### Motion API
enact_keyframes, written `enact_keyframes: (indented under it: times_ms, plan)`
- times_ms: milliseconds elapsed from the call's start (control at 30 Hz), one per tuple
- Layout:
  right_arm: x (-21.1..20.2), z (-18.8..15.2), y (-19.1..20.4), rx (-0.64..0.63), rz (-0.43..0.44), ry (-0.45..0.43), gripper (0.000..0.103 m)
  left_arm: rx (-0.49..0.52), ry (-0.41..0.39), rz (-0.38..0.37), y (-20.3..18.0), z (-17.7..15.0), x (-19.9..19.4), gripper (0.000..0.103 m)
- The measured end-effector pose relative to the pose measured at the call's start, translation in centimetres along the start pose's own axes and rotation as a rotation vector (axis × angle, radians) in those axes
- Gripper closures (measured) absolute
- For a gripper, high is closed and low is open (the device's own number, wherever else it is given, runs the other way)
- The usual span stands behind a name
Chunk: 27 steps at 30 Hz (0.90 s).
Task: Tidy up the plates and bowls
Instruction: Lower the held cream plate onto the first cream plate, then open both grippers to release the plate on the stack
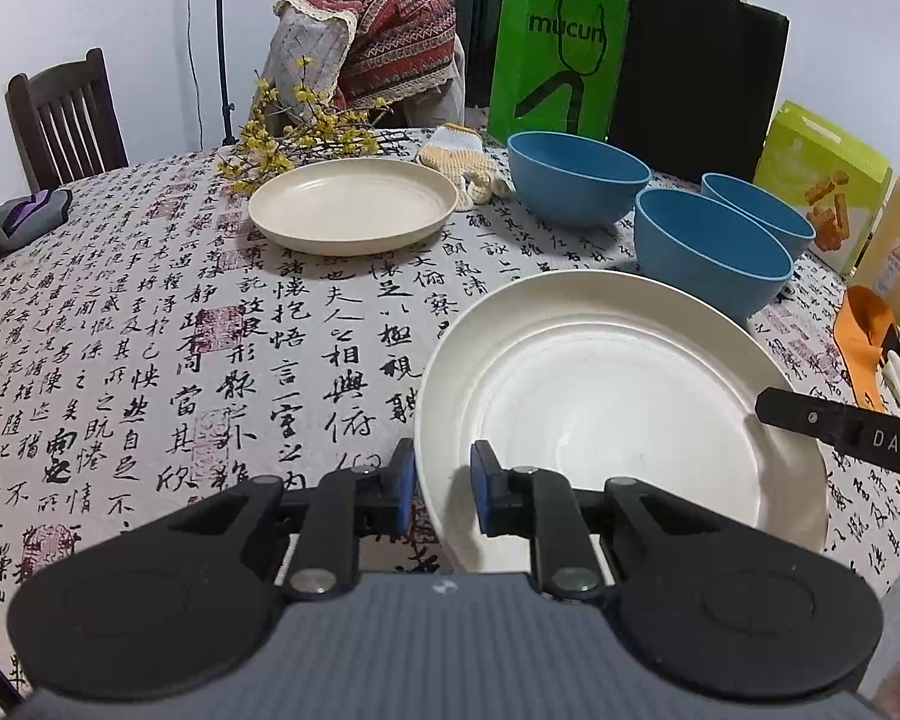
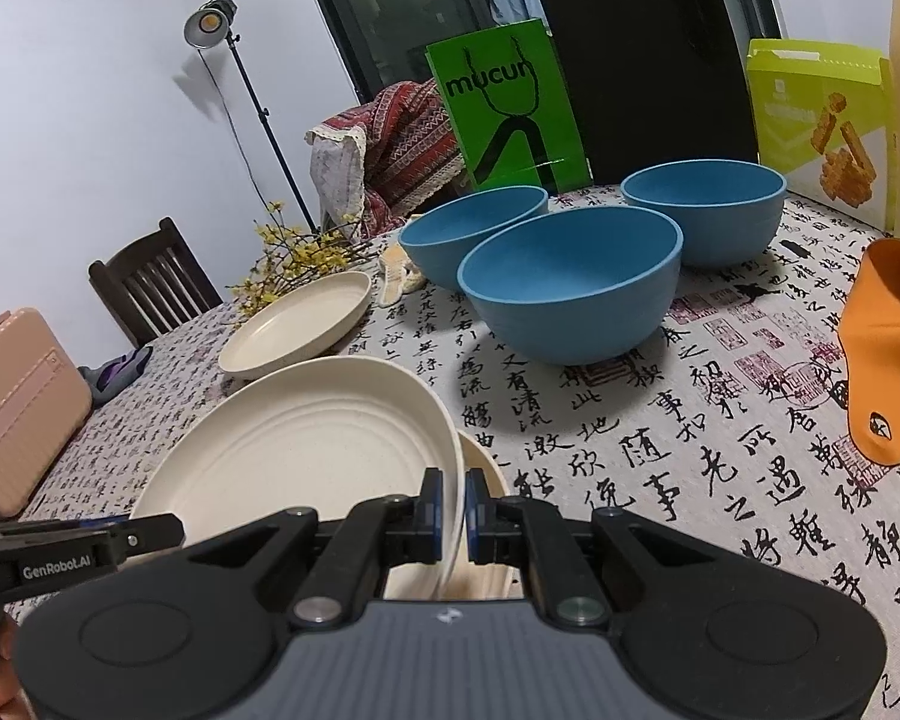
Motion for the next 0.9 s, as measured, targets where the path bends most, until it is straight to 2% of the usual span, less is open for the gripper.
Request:
enact_keyframes:
  times_ms: [433, 900]
  plan:
    - [0.4, -0.5, -0.7, -0.012, -0.018, 0.007, 0.095, 0.039, 0.003, 0.029, -0.8, -0.6, 0.8, 0.084]
    - [0.9, -0.8, -0.2, -0.121, -0.078, 0.002, 0.095, 0.098, -0.024, 0.086, -1.3, -1.0, 1.3, 0.084]
Point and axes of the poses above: each gripper's, at about its wrist camera, not at the fingertips, and x roughly the way its jaws point, y to its left, z to its top, the point moved 9 cm from there along x, roughly the way its jaws point, and after that the axes turned 5 degrees about z, right-handed, at the moved point
